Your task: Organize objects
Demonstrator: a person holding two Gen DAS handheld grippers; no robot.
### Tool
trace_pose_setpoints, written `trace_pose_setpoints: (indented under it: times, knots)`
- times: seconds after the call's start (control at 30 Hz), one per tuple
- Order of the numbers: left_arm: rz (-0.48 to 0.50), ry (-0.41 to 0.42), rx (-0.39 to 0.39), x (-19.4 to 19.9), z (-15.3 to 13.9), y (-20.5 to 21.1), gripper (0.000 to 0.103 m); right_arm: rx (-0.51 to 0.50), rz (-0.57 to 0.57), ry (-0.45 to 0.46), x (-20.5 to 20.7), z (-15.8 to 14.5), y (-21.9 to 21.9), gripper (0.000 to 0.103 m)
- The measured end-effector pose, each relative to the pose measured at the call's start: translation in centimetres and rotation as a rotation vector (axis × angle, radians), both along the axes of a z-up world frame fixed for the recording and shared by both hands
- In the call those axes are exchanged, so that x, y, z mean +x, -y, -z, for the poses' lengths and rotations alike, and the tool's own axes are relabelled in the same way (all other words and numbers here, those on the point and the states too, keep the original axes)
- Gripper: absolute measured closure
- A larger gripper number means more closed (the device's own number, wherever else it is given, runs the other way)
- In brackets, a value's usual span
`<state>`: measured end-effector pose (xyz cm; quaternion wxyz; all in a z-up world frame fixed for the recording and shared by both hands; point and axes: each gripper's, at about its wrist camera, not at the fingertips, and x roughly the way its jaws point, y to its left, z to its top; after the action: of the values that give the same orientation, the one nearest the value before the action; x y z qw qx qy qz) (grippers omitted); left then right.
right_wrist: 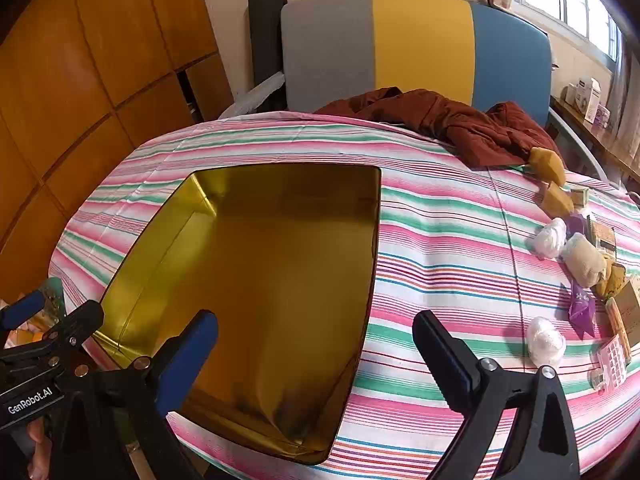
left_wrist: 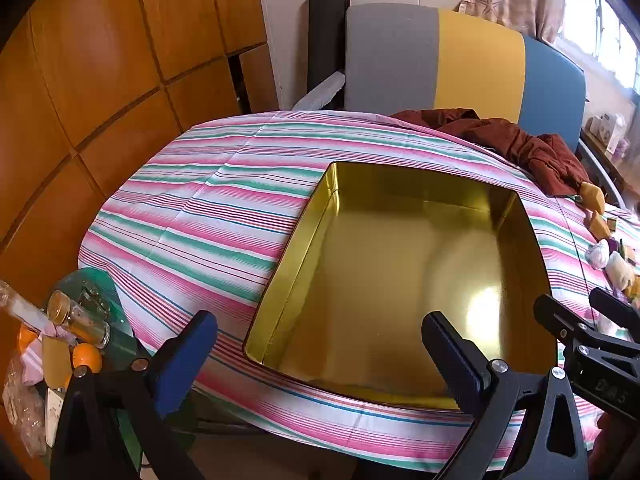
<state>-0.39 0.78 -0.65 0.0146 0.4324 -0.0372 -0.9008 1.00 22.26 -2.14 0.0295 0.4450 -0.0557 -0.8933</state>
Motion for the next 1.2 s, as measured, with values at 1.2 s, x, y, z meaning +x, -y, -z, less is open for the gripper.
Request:
trace_pose_setpoints:
  times: [1.2]
  knots:
    - [0.032,-0.038,0.011,1.2,-0.3,-1.6,0.000,0.016,0.031,-0.035,1.4,-1.2,-1.9,0.003]
